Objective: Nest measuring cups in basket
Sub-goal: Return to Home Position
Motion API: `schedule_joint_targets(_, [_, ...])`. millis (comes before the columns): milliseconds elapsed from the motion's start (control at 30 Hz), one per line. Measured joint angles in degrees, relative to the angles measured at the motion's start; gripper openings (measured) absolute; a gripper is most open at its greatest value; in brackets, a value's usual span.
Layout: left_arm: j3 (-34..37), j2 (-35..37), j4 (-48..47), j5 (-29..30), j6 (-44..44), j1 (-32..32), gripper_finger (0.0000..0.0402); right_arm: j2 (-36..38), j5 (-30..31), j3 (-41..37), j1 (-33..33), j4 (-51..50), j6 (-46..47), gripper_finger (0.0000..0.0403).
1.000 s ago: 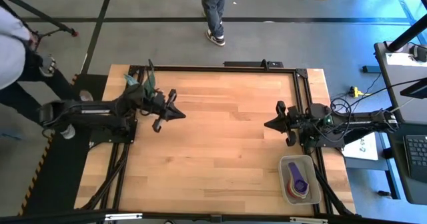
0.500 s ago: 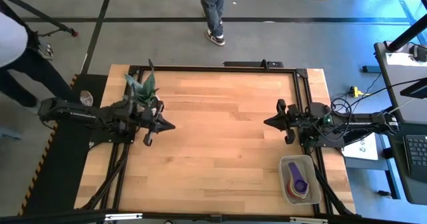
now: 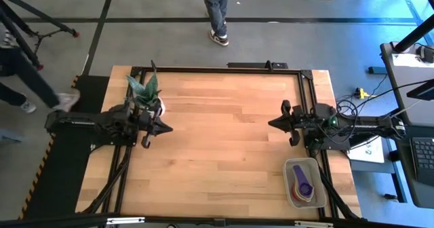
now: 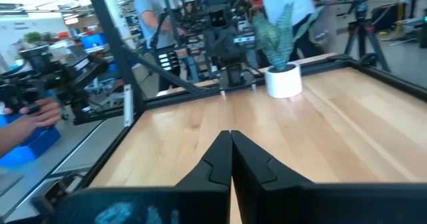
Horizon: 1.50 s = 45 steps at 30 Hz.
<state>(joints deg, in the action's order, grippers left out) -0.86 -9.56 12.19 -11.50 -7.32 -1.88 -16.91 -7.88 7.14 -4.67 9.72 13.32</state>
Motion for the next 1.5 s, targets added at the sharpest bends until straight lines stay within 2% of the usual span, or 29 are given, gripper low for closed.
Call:
schedule_joint_targets(100, [0.0, 3.8, -3.8, 0.7, 0.0, 0.0, 0.0, 0.0, -0.7, 0.0, -2.5, 0.0, 0.0, 0.0])
schedule_joint_targets(267, [0.0, 9.1, -7.9, 1.6, 0.2, 0.0, 0.0, -0.3, -7.3, 0.0, -7.2, 1.7, 0.9, 0.0])
schedule_joint_targets(400, [0.0, 9.4, -10.2, 3.0, -0.7, 0.0, 0.0, 0.9, -9.5, 0.0, -9.2, 2.5, 2.0, 0.0])
schedule_joint_targets(500, [-0.1, 9.5, -9.7, 3.3, -1.6, 0.0, 0.0, 4.2, -4.7, 0.0, -8.0, 2.5, 2.6, 0.0])
schedule_joint_targets(567, [-0.1, 9.4, -9.3, 3.3, -1.8, 0.0, 0.0, 6.9, 1.4, 0.0, -5.6, 2.0, 0.7, 0.0])
schedule_joint_targets(667, [-0.1, 9.5, -9.3, 3.6, -2.5, 0.0, 0.0, 11.2, 9.3, 0.3, -1.6, -3.7, -2.4, 0.0])
schedule_joint_targets(833, [-0.1, 9.4, -9.2, 3.9, -2.2, 0.0, 0.0, 17.0, 17.2, 0.3, 4.3, -11.4, -4.5, 0.0])
schedule_joint_targets(1033, [-0.1, 9.4, -8.7, 5.2, -1.8, 0.0, 0.0, 16.9, 18.7, -1.8, 7.6, -9.8, -5.3, 0.0])
schedule_joint_targets(1267, [-0.1, 9.4, -7.6, 7.4, -3.4, 0.0, 0.0, 16.9, 19.4, -6.5, 8.4, 0.9, -8.2, 0.0])
schedule_joint_targets(1500, [-0.1, 9.4, -7.2, 7.6, -4.6, 0.1, 0.0, 16.9, 17.5, -6.6, 8.5, 0.5, -8.8, 0.0])
